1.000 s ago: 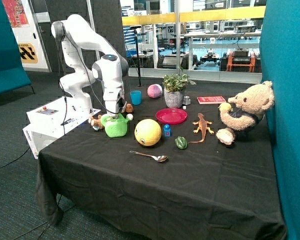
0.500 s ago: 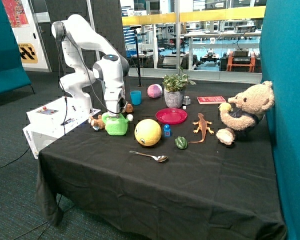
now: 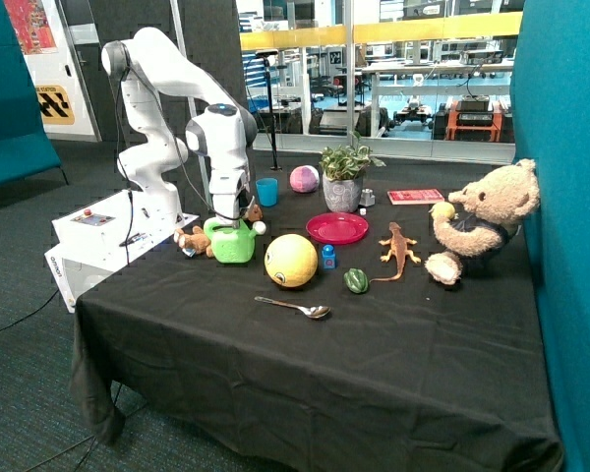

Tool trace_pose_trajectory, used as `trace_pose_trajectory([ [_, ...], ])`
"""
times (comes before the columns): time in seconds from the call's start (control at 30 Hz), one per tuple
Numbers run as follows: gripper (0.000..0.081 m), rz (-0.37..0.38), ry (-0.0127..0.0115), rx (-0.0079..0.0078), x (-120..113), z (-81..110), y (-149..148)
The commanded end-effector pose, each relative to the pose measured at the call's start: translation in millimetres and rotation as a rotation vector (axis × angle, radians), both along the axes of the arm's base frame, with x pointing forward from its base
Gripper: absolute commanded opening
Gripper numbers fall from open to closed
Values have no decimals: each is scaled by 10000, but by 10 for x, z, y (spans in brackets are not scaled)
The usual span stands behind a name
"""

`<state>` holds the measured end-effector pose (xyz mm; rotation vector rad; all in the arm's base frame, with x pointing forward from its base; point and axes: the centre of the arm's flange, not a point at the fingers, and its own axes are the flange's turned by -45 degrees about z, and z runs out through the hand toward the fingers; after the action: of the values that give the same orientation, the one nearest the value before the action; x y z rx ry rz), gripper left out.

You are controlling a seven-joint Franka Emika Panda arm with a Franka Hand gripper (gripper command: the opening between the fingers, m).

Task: Water the pot plant and put the can on the plate

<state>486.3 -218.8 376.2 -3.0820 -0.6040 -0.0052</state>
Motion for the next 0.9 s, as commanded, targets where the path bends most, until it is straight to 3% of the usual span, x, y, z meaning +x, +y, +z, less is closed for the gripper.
trace_pose_trajectory([
  [0.0, 0, 129, 31, -16, 60, 157, 139],
  [0.87, 0, 1552, 30, -18, 272, 491, 1114],
])
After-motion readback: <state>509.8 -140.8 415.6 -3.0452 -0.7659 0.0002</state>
